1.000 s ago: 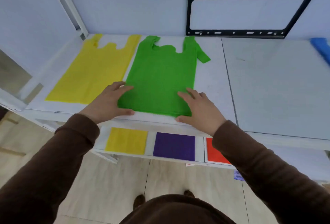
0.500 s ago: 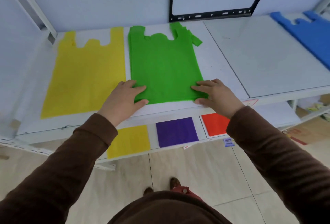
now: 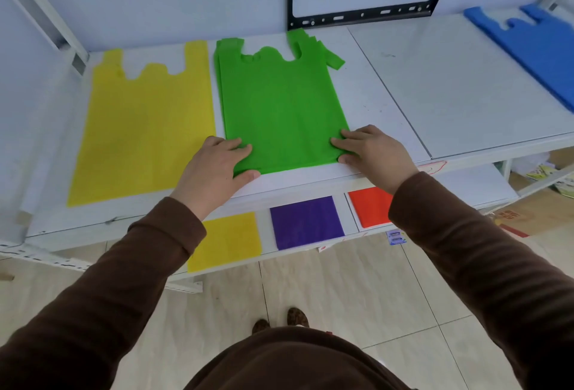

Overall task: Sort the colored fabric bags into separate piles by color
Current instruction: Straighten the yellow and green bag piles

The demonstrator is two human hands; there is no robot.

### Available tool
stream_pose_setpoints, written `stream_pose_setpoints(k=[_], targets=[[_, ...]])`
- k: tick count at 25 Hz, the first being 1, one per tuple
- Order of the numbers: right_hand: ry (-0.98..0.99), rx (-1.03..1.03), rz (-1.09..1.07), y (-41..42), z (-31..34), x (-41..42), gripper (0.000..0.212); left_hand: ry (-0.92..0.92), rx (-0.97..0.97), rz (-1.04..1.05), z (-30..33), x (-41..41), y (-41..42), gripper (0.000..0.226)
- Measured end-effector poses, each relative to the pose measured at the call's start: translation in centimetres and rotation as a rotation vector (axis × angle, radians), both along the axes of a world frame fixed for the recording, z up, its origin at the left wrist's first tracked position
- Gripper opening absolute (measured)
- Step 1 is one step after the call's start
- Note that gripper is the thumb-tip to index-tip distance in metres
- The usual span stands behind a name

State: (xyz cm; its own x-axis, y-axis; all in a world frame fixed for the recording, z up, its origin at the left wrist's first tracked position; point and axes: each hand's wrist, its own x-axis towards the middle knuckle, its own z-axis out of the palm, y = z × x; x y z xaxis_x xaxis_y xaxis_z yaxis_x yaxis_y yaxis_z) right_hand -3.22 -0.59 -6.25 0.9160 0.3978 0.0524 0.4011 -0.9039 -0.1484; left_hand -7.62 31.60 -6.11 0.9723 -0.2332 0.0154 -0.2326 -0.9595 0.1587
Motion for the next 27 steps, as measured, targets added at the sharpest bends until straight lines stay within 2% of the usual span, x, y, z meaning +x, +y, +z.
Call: stream_pose_setpoints(k=[4,9,12,14,18,21,25,27], targets=[[0.006,-0.028,0.056,-0.4,0.8,0.1,0.059,-0.038,0.031,-0.036,0.2,0.0,0.1,0.070],[-0.008,-0.044,0.145,-0.3,0.7,1.0,0.042,-0.032,-0.021,-0.044,0.1,0.0,-0.5,0.054],[-0.020,-0.070,0.133,0.6,1.6,1.2,0.052,-0.021,-0.038,-0.056,0.8,0.2,-0.2,0.057],[-0.064,-0.012,0.156,2.7,2.9,1.1,0.056,0.007,-0.127,-0.052,2.0,0.0,1.8,0.062],[-0.086,0.151,0.323,10.7,4.9,-0.5,0.051,-0.040,-0.238,0.156,3.8,-1.7,10.7,0.065],[-0.034,0.199,0.360,16.8,4.3,-2.0,0.054,0.020,-0.201,0.312,3.8,-4.0,16.5,0.071],[0.052,0.092,0.330,22.1,2.0,-3.3,0.065,0.191,-0.197,0.413,2.1,-6.4,20.0,0.089],[0.055,0.013,0.275,23.5,1.2,-3.6,0.063,0.197,-0.204,0.382,1.5,-7.0,20.9,0.087]])
